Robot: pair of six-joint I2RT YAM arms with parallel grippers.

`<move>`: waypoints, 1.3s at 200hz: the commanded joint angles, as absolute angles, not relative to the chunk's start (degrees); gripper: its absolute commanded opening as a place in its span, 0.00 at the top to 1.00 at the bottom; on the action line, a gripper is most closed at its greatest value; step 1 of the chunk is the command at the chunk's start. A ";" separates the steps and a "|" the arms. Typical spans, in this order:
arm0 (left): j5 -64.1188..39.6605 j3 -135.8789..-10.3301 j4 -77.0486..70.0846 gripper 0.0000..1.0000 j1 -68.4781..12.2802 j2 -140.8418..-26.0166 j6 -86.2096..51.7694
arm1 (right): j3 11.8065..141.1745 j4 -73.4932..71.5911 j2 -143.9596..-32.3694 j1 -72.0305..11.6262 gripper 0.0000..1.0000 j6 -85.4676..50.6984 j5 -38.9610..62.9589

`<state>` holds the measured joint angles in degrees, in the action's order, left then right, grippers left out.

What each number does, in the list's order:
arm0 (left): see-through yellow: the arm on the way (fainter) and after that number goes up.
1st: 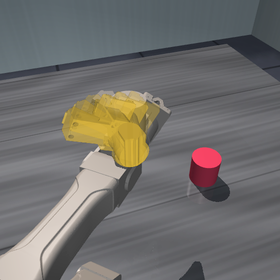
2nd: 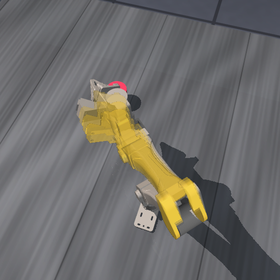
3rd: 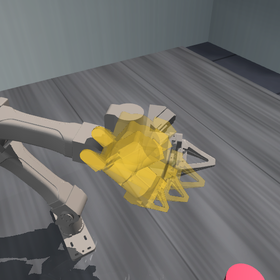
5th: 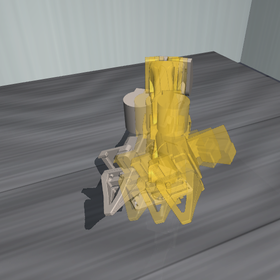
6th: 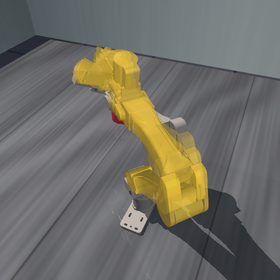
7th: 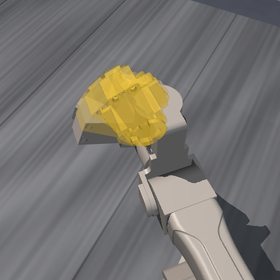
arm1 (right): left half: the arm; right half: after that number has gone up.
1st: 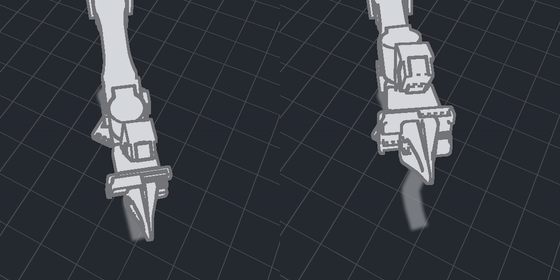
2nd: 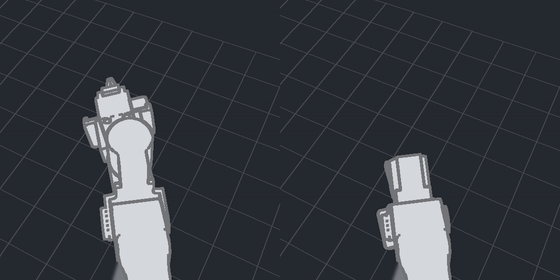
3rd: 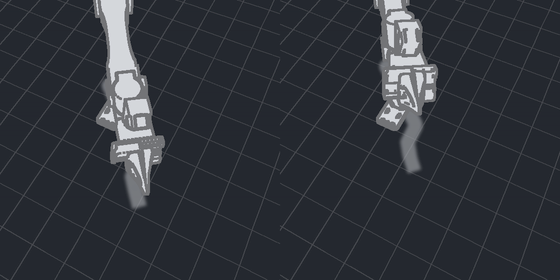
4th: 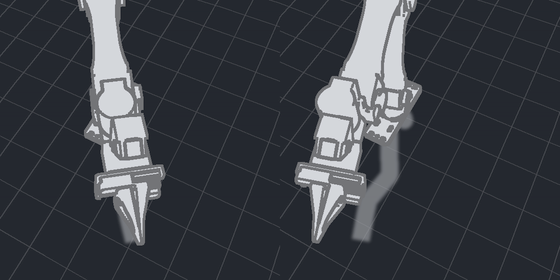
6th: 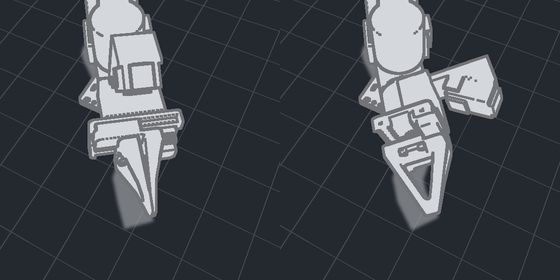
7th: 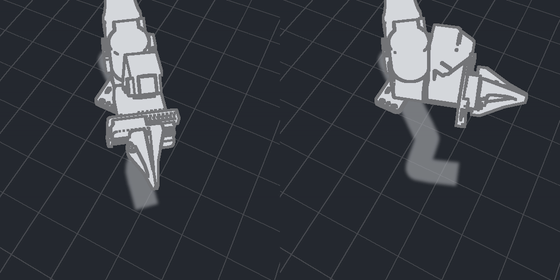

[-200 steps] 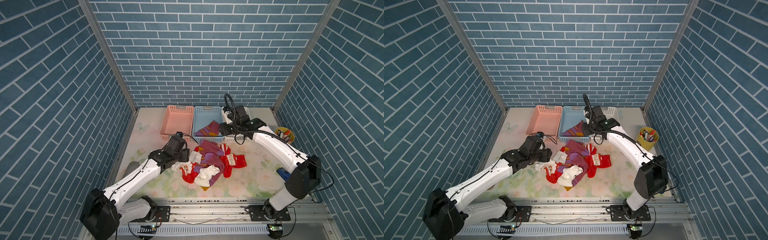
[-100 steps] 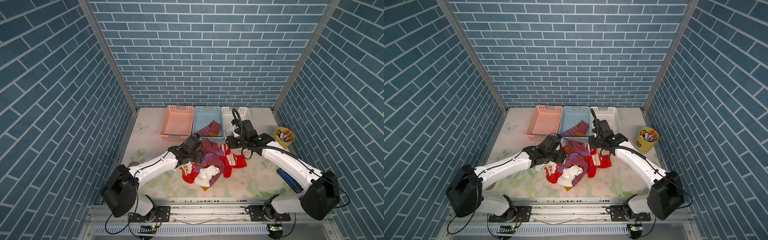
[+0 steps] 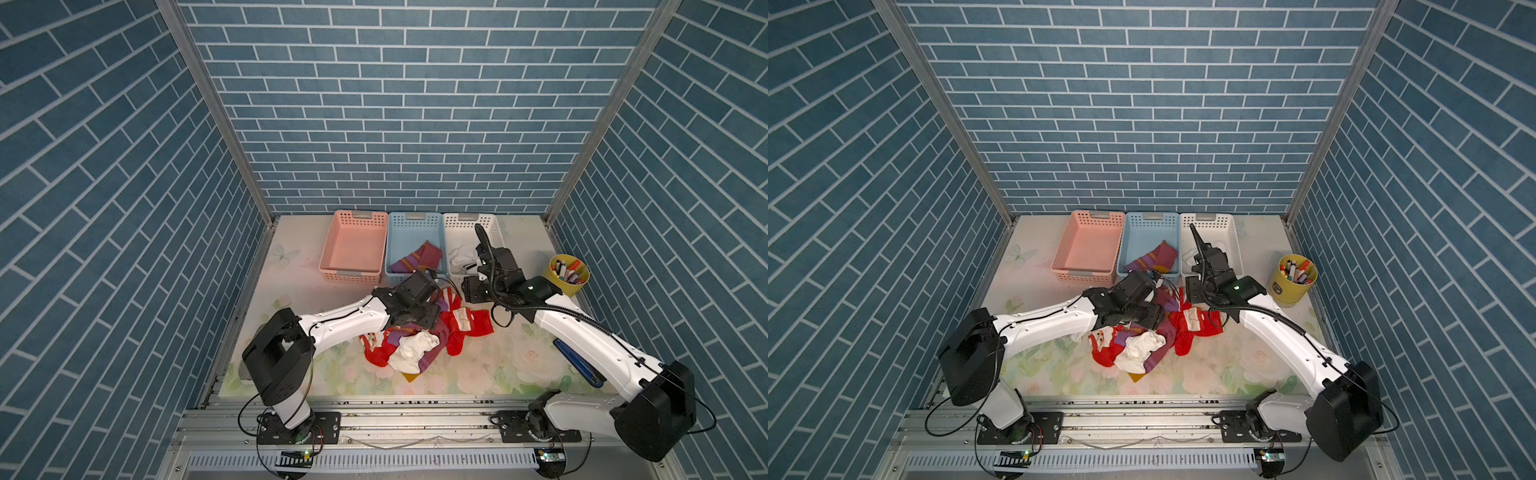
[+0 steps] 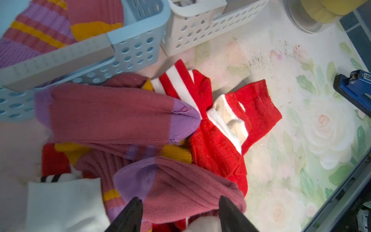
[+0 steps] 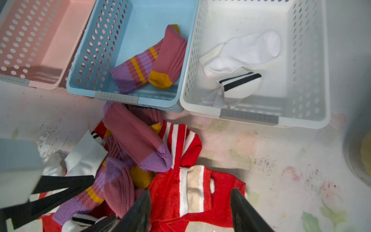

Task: Sort the socks into the basket by color
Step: Pick up the sock at the center of the board.

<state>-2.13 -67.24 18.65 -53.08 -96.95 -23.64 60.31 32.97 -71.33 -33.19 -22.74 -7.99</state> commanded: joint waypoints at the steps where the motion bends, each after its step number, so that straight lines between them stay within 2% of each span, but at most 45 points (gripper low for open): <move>1: -3.05 -69.60 18.90 0.33 -54.81 -99.36 -24.24 | 59.16 35.73 -68.98 -32.18 0.35 -25.22 -11.00; 64: -1.80 -72.63 21.19 0.34 -56.25 -103.12 -24.36 | 57.44 37.26 -64.96 -28.95 0.32 -25.05 -11.87; 128: -2.99 -75.66 24.16 0.55 -56.27 -106.76 -23.22 | 56.36 37.27 -63.59 -27.42 0.32 -25.09 -11.16; 216: -2.65 -76.41 26.00 0.82 -56.28 -105.85 -21.06 | 55.81 36.91 -62.60 -26.99 0.32 -25.22 -10.98; 260: -3.51 -77.30 28.03 0.87 -55.90 -102.56 -19.23 | 55.22 36.43 -62.32 -26.94 0.32 -25.22 -10.88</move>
<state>-2.90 -75.72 25.34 -56.12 -105.86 -20.95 56.05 35.64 -63.57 -27.29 -22.74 -10.48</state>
